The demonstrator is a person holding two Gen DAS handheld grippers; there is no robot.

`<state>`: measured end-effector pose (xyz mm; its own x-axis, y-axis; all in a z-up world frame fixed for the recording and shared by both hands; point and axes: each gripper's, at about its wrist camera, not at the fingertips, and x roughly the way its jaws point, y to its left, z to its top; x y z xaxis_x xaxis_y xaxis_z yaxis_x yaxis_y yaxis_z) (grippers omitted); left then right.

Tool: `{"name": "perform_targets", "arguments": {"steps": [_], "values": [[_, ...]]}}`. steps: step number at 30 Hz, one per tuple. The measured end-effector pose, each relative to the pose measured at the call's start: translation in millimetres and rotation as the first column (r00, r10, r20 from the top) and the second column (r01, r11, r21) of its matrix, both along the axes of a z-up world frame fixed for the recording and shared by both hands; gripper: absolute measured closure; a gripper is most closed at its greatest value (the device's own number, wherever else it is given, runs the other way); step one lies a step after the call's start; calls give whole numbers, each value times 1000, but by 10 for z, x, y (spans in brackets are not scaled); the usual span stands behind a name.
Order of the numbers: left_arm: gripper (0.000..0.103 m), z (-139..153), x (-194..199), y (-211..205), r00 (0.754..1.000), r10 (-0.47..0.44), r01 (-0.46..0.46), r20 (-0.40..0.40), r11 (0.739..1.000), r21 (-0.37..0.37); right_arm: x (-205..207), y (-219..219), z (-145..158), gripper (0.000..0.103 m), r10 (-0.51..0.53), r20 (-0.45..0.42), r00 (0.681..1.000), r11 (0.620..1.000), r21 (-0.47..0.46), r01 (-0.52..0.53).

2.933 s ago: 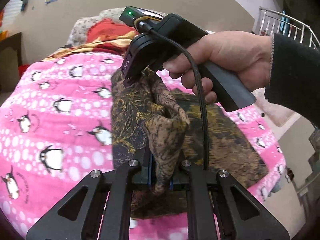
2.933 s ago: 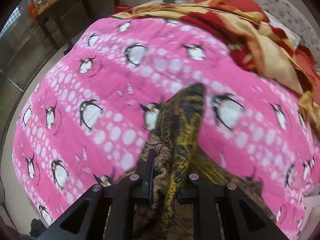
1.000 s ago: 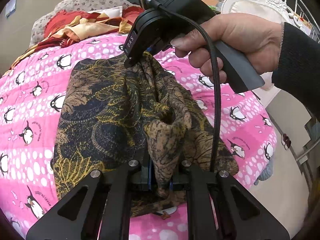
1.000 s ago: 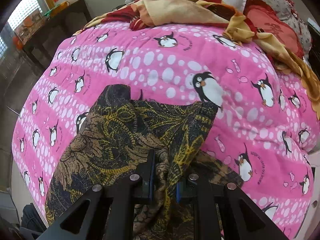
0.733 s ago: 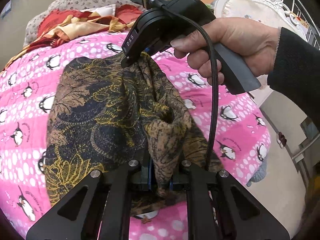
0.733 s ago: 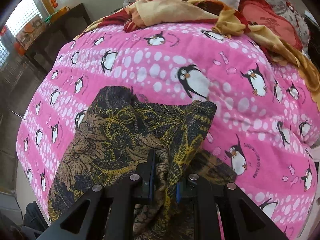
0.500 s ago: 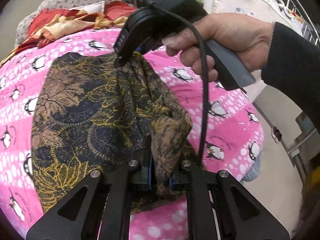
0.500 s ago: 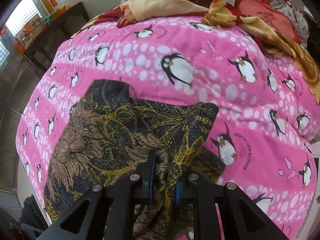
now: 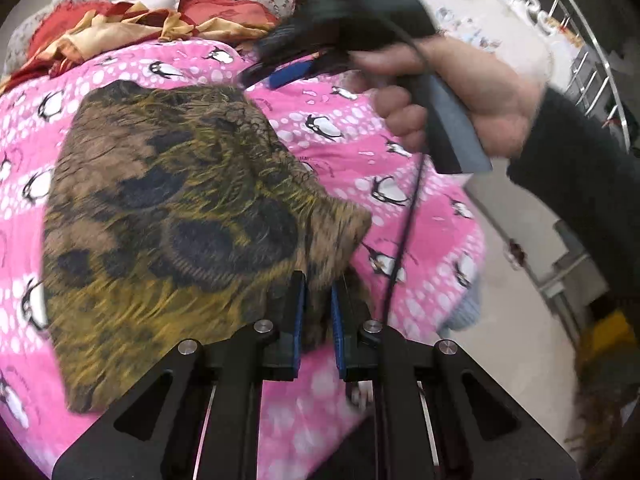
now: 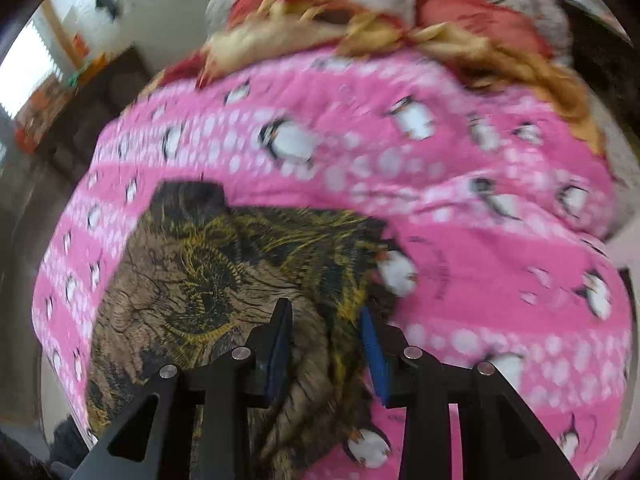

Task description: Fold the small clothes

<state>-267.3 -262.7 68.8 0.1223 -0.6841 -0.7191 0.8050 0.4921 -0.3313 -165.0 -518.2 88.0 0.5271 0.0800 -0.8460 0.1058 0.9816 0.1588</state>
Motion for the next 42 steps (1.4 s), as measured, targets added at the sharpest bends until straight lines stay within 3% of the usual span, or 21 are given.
{"name": "perform_targets", "arguments": {"steps": [3, 6, 8, 11, 14, 16, 19, 22, 23, 26, 29, 32, 37, 42], "values": [[93, 144, 110, 358, 998, 56, -55, 32, 998, -21, -446, 60, 299, 69, -34, 103, 994, 999, -30, 37], [76, 250, 351, 698, 983, 165, -161, 81, 986, -49, -882, 486, 441, 69, 72, 159, 985, 996, -61, -63], [76, 212, 532, 808, 967, 235, -231, 100, 971, -56, -1124, 809, 416, 69, 147, 193, 970, 988, -66, -137], [76, 18, 704, 795, 962, 266, -264, 52, 963, -43, -1353, 1096, 148, 69, 144, 195, 970, 989, -46, -138], [76, -289, 718, 774, 965, 262, -262, 10, 965, 21, -1524, 1203, -236, 69, 91, 164, 982, 996, -38, -86], [76, -435, 623, 763, 968, 247, -248, 32, 968, 27, -1637, 1218, -511, 69, 53, 151, 987, 999, -7, -52], [75, -459, 527, 739, 969, 227, -231, 97, 972, 30, -1796, 1152, -660, 68, -22, 228, 973, 998, 62, 8], [75, -393, 579, 748, 969, 240, -242, 59, 970, 38, -1773, 1182, -644, 66, -31, 214, 976, 999, 50, 21], [75, -335, 610, 759, 967, 250, -252, 46, 967, 37, -1757, 1203, -637, 61, -31, 204, 978, 998, 52, 21], [75, -31, 791, 743, 952, 298, -298, 65, 955, -1, -1637, 1267, -471, 57, -14, 131, 991, 1000, 0, 14], [75, 229, 1151, 525, 946, 313, -311, 89, 950, -30, -1493, 1147, -48, 57, -127, 222, 967, 991, -12, 133], [75, 339, 1543, 184, 931, 342, -342, 127, 939, -23, -1122, 931, 167, 57, -282, 246, 927, 953, -37, 300], [75, 146, 2179, -215, 908, 417, -419, 45, 906, 64, -398, 761, 30, 57, -421, 181, 889, 903, -4, 429], [75, -165, 2366, -397, 897, 439, -442, 48, 888, 124, -32, 667, -340, 57, -429, 123, 895, 902, 5, 432]]}}
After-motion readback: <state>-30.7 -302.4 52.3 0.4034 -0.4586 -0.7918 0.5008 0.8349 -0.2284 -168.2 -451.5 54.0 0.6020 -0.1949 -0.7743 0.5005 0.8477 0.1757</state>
